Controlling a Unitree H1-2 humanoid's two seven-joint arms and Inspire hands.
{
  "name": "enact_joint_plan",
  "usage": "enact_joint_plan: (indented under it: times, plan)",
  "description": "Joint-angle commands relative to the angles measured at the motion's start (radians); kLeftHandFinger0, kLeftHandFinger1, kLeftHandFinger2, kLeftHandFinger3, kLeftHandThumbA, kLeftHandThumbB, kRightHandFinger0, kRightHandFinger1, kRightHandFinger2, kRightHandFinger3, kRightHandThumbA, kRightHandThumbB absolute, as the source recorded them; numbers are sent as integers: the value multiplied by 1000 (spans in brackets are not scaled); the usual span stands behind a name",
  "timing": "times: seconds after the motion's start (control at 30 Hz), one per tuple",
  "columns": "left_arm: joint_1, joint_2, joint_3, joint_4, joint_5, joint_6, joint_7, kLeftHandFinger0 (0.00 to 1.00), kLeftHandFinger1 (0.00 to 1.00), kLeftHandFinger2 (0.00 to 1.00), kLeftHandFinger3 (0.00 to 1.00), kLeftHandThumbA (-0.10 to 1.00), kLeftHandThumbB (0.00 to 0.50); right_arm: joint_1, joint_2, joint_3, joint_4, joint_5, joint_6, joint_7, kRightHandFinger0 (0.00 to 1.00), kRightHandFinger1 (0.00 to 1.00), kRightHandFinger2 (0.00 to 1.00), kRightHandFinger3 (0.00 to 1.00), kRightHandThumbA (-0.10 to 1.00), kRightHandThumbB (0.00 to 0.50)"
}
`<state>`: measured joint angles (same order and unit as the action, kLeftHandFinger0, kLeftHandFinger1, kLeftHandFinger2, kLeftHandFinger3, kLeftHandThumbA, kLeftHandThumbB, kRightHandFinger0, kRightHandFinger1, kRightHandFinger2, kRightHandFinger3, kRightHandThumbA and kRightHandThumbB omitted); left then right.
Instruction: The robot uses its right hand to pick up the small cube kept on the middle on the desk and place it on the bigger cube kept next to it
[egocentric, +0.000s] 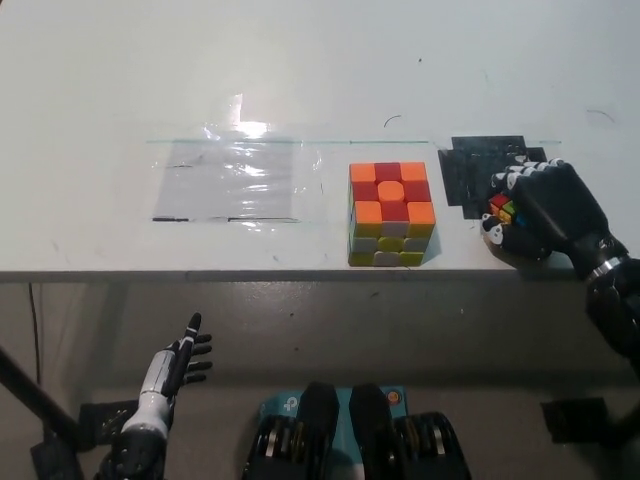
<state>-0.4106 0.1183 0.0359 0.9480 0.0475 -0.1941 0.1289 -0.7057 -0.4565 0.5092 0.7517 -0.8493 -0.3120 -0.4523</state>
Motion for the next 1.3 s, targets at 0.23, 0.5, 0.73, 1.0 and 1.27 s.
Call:
enact_joint_plan:
  times: [0.23,0.5,0.73,1.0,1.27]
  plan:
    - [-27,17,-12,3,14,-34,1,831,761,792,768,929,64,-10,6,-30,-45,-17,-19,-87,10,279,503,87,-100,240]
    - [-14,11,-6,-14,6,-22,1,754,715,772,745,907,20,-24,11,-36,-94,-33,-28,-96,0,298,557,94,-100,272]
    - [-1,9,-9,-22,11,-11,7,784,745,795,802,911,41,-60,17,-50,-133,-49,-13,-76,0,284,529,123,-100,212]
    - [8,8,-13,-18,10,-20,3,813,763,821,793,898,9,-137,17,-78,-183,-23,-46,-39,0,315,636,425,-100,234]
    - [10,8,-17,19,12,-67,7,786,727,744,707,892,50,-171,31,-88,-283,-34,-18,21,0,316,624,439,-100,202]
